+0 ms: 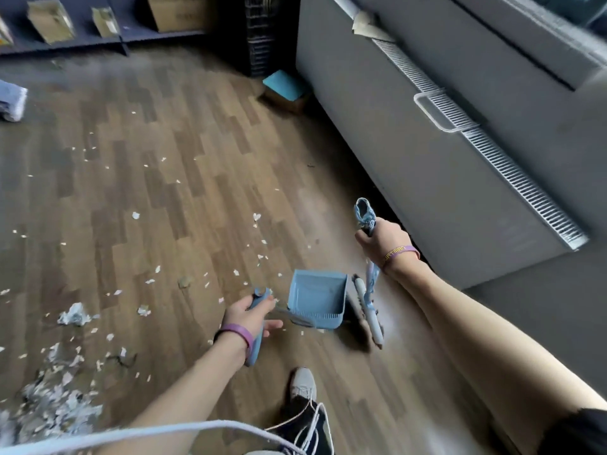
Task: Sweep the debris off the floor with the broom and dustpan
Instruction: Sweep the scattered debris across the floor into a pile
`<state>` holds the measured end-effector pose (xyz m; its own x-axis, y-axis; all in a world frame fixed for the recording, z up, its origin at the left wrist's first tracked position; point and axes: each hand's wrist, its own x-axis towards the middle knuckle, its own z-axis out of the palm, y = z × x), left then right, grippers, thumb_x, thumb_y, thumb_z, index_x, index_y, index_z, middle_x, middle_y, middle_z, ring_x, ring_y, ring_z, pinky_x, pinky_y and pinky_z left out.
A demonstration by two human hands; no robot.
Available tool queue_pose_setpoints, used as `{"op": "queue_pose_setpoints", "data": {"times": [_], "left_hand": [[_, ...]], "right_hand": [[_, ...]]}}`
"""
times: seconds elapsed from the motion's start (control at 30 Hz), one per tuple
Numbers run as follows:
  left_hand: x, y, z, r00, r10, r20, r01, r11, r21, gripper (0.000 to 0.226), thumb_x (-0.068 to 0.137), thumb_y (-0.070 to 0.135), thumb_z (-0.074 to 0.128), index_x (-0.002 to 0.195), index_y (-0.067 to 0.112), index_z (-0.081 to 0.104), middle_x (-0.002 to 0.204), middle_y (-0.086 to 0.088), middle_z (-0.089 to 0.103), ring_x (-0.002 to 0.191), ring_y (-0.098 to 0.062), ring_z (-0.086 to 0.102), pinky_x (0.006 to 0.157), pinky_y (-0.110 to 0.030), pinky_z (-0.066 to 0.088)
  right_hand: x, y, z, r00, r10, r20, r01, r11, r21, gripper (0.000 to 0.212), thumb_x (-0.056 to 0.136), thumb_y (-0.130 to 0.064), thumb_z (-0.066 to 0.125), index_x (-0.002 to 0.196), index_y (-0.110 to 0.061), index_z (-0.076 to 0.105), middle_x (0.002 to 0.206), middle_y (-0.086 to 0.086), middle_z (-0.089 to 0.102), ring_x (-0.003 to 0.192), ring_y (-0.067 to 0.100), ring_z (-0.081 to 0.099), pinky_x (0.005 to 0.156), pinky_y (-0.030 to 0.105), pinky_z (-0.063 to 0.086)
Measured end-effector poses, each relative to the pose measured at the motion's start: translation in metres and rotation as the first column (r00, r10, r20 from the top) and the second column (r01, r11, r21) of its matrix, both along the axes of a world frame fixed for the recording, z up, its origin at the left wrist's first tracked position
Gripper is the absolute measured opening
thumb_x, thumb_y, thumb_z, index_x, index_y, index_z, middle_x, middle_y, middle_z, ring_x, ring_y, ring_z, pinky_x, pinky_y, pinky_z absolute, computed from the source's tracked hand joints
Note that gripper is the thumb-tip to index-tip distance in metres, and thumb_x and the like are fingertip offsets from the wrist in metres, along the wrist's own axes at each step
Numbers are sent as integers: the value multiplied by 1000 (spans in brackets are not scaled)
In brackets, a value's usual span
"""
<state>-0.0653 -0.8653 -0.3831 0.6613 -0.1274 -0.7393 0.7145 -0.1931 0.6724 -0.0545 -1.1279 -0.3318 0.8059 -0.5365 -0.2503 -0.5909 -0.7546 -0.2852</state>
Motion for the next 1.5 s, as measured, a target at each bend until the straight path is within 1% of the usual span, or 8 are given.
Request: {"op": "queue_pose_setpoints", "data": {"times": [0.27, 0.53, 0.67, 1.0, 1.1, 1.27, 1.4, 1.5], "left_hand": [[5, -60, -14, 996, -52, -68, 53, 998, 14, 4, 88, 16, 61, 89, 19, 62, 92, 5, 65, 58, -17, 70, 50, -22, 41], [17, -7, -40, 996, 13, -84, -6, 997, 74, 3, 88, 19, 63, 90, 21, 63, 94, 7, 66, 68, -20, 71, 58, -25, 46], [28, 46, -50, 995, 64, -78, -58, 996, 73, 7, 88, 19, 63, 95, 22, 63, 93, 7, 66, 65, -15, 70, 60, -24, 47], [82, 284, -52, 977, 206, -63, -197, 972, 130, 10, 87, 8, 62, 90, 17, 64, 81, 2, 66, 45, -6, 64, 46, -20, 42], [97, 368, -41, 964, 266, -30, -256, 950, 178, 14, 87, 5, 61, 82, 18, 63, 81, -1, 66, 43, -8, 64, 50, -24, 38], [99, 470, -28, 898, 439, 24, -431, 866, 253, 16, 90, 4, 58, 78, 15, 56, 79, -2, 61, 36, -8, 60, 32, -12, 35], [91, 520, -21, 830, 540, 136, -550, 758, 349, 18, 89, 10, 59, 73, 19, 60, 64, 12, 67, 43, -9, 64, 49, -24, 36], [89, 537, -13, 807, 564, 177, -586, 725, 361, 19, 85, 10, 60, 69, 21, 62, 50, 19, 64, 54, -19, 68, 61, -30, 44]], "right_hand": [[-8, -60, -65, 985, 3, -171, 7, 999, 54, 26, 91, -33, 46, 97, -9, 52, 97, 17, 65, 85, 39, 61, 66, 31, 42], [23, 17, -114, 982, 43, -184, 14, 955, 296, 22, 80, -42, 57, 92, -26, 66, 85, 2, 66, 84, 27, 61, 72, 28, 47], [53, 95, -122, 974, 105, -201, -30, 939, 344, 19, 80, -42, 58, 81, -24, 62, 73, 1, 58, 78, 28, 55, 67, 25, 38], [131, 382, -129, 962, 238, -134, -169, 905, 390, 27, 82, -35, 55, 97, -18, 68, 95, 14, 69, 92, 36, 61, 74, 32, 46], [161, 487, -118, 941, 327, -92, -257, 861, 439, 28, 82, -35, 54, 95, -14, 68, 96, 17, 69, 92, 38, 61, 73, 31, 44], [183, 635, -89, 862, 507, -17, -419, 731, 539, 29, 82, -33, 57, 94, -10, 68, 96, 19, 68, 90, 39, 62, 68, 31, 40], [190, 708, -61, 787, 615, 54, -526, 623, 578, 23, 85, -29, 55, 91, -10, 65, 94, 19, 68, 89, 38, 61, 67, 29, 35], [200, 729, -45, 788, 610, 79, -535, 616, 578, 25, 88, -29, 50, 92, -9, 63, 94, 20, 67, 88, 40, 59, 67, 30, 36]]}}
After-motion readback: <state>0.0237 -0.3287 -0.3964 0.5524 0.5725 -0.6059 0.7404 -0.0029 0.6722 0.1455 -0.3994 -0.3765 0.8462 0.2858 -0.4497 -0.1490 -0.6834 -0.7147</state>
